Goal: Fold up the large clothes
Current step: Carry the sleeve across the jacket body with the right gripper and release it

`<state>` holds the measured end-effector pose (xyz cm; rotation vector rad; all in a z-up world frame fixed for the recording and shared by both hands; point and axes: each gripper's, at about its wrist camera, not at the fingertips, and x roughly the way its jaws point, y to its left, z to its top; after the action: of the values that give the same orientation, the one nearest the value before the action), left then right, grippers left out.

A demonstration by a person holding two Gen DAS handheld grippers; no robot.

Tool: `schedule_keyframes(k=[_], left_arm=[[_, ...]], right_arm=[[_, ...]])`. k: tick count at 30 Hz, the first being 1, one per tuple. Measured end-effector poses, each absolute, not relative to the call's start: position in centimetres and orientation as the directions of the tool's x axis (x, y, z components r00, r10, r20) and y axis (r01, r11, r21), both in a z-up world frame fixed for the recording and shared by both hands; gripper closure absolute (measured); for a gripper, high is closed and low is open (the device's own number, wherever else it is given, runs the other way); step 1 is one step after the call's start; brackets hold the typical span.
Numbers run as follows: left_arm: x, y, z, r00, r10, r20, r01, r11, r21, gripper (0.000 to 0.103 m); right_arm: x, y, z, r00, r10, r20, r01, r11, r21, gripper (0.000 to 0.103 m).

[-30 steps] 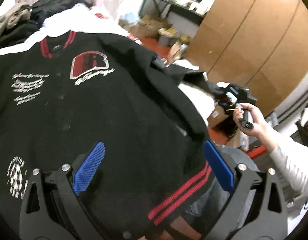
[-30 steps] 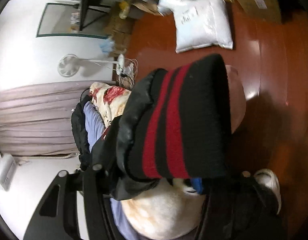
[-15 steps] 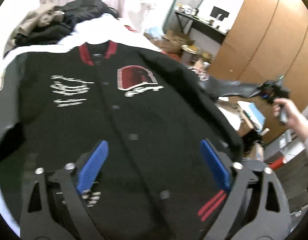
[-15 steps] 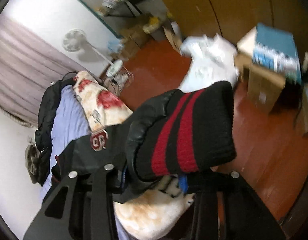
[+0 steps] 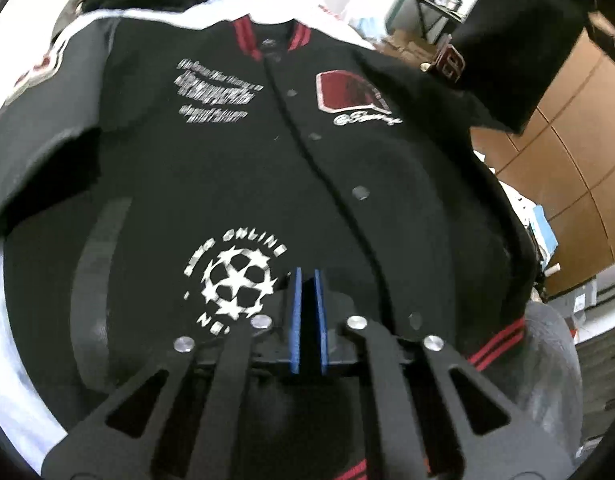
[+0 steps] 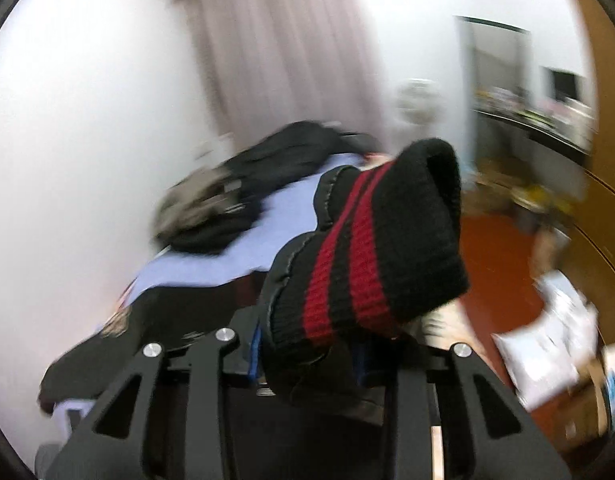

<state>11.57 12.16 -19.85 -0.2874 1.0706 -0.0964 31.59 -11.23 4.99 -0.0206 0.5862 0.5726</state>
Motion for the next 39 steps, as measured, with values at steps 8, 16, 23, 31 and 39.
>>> schedule_keyframes(k=[8, 16, 23, 31, 39], left_arm=[[8.6, 14.8, -20.4, 0.539, -0.281, -0.794, -0.168, 0.888, -0.429, 0.101], [3.1, 15.9, -14.7, 0.561, -0.169, -0.811, -0.159, 0.939, -0.306, 0.101], [2.2, 18.8, -9.5, 0.583, -0.088, -0.808, -0.203, 0.947, -0.25, 0.1], [5.0, 16.9, -8.6, 0.596, -0.129, -0.793, -0.152, 0.951, -0.269, 0.1], [11.1, 11.8, -13.0, 0.575, -0.174, -0.799, -0.082, 0.96, -0.268, 0.1]], right_arm=[[29.6, 5.5, -6.9, 0.344, 0.624, -0.702, -0.673, 0.685, 0.279, 0.073], [24.9, 9.9, -20.4, 0.035, 0.609, -0.792, -0.589, 0.653, 0.476, 0.068], [23.6, 5.7, -18.7, -0.024, 0.82, -0.572, -0.497, 0.487, 0.718, 0.035], [22.8, -0.5, -13.7, 0.043, 0.93, -0.366, -0.451, 0.345, 0.823, 0.033], [26.6, -6.9, -13.4, 0.315, 0.724, -0.613, -0.494, 0.677, 0.546, 0.072]])
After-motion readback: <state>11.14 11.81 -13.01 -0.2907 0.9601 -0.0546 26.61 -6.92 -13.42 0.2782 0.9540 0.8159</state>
